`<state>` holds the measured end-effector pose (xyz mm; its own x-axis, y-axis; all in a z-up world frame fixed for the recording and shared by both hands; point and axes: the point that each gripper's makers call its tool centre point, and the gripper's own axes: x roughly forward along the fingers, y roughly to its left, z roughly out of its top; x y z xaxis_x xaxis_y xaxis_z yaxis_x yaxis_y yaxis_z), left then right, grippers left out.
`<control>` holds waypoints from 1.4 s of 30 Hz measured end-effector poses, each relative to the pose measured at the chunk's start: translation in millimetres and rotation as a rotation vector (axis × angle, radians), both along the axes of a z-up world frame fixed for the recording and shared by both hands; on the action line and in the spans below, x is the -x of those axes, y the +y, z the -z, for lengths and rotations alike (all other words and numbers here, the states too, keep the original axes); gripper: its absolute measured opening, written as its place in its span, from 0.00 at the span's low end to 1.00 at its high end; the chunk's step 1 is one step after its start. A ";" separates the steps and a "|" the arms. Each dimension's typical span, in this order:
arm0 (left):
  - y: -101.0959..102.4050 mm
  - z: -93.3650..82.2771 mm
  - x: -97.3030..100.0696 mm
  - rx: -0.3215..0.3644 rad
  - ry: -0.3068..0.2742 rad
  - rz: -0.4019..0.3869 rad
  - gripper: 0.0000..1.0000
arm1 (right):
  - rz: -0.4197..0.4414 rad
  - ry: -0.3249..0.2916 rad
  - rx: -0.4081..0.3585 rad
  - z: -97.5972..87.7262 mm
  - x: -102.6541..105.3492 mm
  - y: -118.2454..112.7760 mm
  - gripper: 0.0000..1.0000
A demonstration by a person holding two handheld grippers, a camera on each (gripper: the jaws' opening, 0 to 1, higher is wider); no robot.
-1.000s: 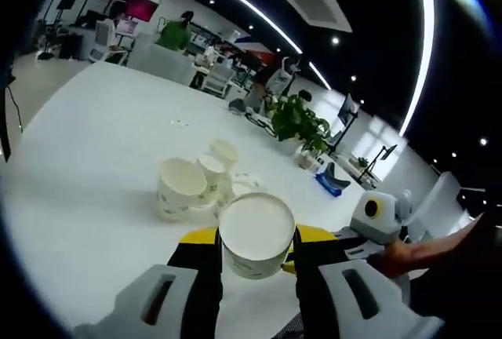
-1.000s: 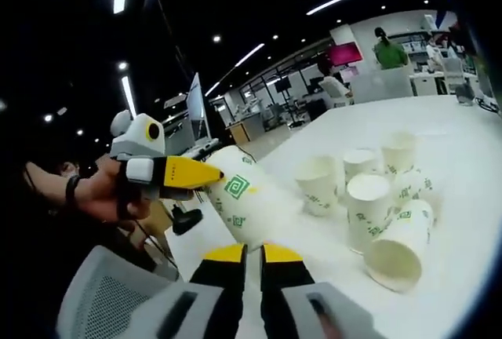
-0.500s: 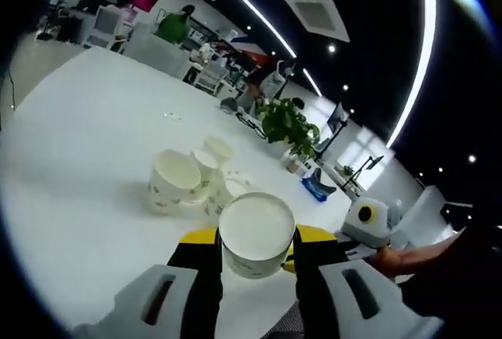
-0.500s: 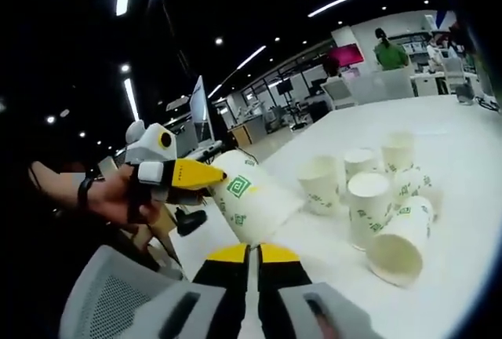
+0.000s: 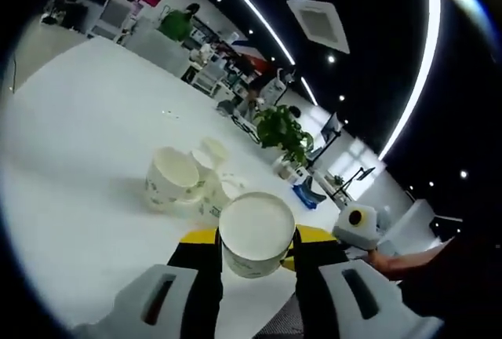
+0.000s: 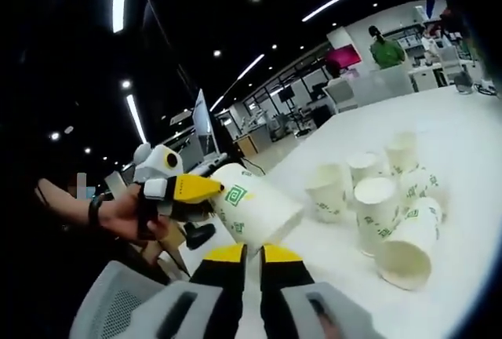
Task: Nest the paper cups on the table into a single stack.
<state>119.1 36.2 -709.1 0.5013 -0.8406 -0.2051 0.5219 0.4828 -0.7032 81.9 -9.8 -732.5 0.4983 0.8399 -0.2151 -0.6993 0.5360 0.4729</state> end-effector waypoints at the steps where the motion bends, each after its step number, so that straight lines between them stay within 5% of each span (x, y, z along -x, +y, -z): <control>1: 0.3 -0.3 0.0 0.006 0.003 0.001 0.33 | -0.004 -0.004 -0.002 -0.9 0.3 0.3 0.02; 10: 1.2 -1.5 -1.8 0.055 0.015 0.005 0.34 | -0.031 -0.037 -0.014 -7.8 6.6 2.1 0.00; 19: -0.2 10.5 -1.4 -0.009 0.023 0.010 0.36 | -0.038 -0.040 0.017 -5.2 6.2 -1.1 0.00; 26: 4.5 24.1 -1.3 -0.191 -0.058 0.016 0.45 | -0.049 -0.013 0.087 8.6 7.4 -7.6 0.00; 34: -6.0 27.4 8.3 -0.406 -0.210 0.127 0.48 | -0.067 0.025 0.193 29.1 11.0 -14.7 0.00; 42: -16.6 35.3 8.7 -0.473 -0.259 0.199 0.49 | -0.097 0.020 0.287 30.8 10.3 -16.6 0.00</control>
